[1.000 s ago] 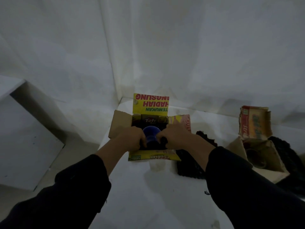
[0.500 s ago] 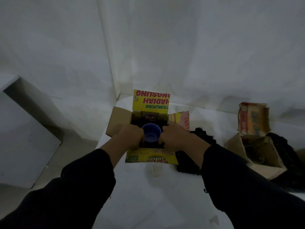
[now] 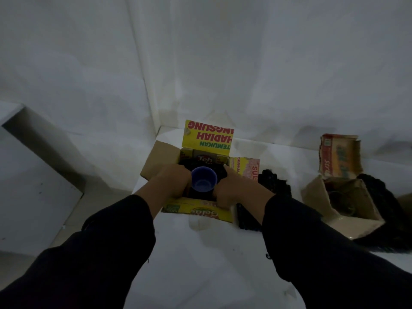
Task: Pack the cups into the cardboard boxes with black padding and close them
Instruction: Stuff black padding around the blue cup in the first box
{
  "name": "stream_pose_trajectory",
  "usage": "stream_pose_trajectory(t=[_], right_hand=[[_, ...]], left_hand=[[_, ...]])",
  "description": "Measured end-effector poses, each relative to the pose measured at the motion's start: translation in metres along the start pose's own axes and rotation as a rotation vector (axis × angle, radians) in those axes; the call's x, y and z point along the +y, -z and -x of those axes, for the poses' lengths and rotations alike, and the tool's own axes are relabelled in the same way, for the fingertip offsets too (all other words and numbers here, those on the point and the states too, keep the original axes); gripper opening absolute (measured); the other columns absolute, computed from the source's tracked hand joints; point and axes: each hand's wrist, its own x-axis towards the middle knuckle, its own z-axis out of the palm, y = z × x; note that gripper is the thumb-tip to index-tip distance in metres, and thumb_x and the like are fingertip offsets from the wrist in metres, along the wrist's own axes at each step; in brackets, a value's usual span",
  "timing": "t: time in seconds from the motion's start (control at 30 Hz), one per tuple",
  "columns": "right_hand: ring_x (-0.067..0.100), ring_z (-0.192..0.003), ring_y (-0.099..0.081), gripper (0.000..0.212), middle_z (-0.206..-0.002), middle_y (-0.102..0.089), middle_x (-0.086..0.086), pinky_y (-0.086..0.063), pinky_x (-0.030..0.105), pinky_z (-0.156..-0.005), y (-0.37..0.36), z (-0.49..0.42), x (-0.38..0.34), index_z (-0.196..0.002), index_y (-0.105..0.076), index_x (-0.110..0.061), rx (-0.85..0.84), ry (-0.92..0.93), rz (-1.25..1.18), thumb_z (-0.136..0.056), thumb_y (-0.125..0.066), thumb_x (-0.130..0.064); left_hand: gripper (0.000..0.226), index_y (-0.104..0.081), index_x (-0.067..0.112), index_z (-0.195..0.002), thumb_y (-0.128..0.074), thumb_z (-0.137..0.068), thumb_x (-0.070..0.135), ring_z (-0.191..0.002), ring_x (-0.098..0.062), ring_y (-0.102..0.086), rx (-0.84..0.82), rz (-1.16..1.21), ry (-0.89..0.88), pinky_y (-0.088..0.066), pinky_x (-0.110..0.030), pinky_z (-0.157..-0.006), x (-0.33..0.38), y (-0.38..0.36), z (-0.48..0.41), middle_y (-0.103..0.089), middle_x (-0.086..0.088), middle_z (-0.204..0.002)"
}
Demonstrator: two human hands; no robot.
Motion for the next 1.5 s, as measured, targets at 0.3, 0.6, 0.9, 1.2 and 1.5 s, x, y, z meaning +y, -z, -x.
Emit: stream_pose_trajectory(t=[0.3, 0.6, 0.9, 1.2, 1.5], right_hand=[[0.021, -0.085, -0.059, 0.02, -0.075, -0.063, 0.0, 0.005, 0.049, -0.119, -0.011, -0.001, 0.012, -0.076, -0.061, -0.016, 0.19, 0.022, 0.035, -0.086, -0.046, -0.024], [0.021, -0.085, -0.054, 0.033, -0.101, -0.068, 0.004, -0.029, 0.037, -0.104, 0.003, 0.035, 0.013, -0.112, -0.066, -0.021, 0.44, 0.016, -0.125, -0.09, -0.043, -0.019], [0.028, -0.111, -0.053, 0.052, -0.121, -0.06, 0.009, -0.037, 0.038, -0.096, -0.005, 0.096, 0.035, -0.122, -0.057, -0.014, 0.725, -0.106, -0.37, -0.077, -0.035, -0.026], [0.022, -0.137, -0.033, 0.048, -0.147, -0.04, 0.006, -0.023, 0.034, -0.115, -0.062, 0.154, 0.077, -0.142, -0.038, -0.016, 0.808, -0.277, -0.589, -0.095, -0.047, -0.023], [0.02, -0.134, -0.036, 0.053, -0.146, -0.04, 0.005, -0.014, 0.033, -0.109, -0.116, 0.166, 0.082, -0.145, -0.031, -0.014, 0.686, -0.334, -0.492, -0.094, -0.044, -0.026]], left_hand=[[0.028, -0.066, 0.014, -0.115, -0.055, -0.089, 0.018, -0.095, -0.025, -0.063, -0.07, 0.142, -0.041, -0.051, -0.032, -0.083, -0.003, 0.011, 0.006, -0.067, -0.008, -0.11], [0.035, -0.061, 0.036, -0.123, -0.048, -0.092, 0.026, -0.104, -0.015, -0.059, 0.382, 0.094, -0.002, -0.041, -0.023, -0.081, 0.002, 0.032, 0.034, -0.066, 0.008, -0.116], [0.05, -0.042, 0.018, -0.139, -0.051, -0.092, 0.033, -0.129, -0.022, -0.043, 0.537, 0.365, 0.02, -0.04, -0.036, -0.103, 0.054, 0.045, 0.044, -0.047, -0.003, -0.14], [0.061, -0.026, 0.011, -0.148, -0.045, -0.093, 0.031, -0.143, -0.023, -0.022, 0.63, 0.372, -0.097, -0.019, -0.034, -0.117, 0.144, 0.069, 0.044, -0.029, -0.007, -0.153], [0.072, -0.028, 0.005, -0.146, -0.024, -0.081, 0.035, -0.141, -0.031, -0.028, 0.555, 0.43, -0.157, -0.029, -0.045, -0.113, 0.211, 0.032, 0.012, -0.032, -0.015, -0.151]])
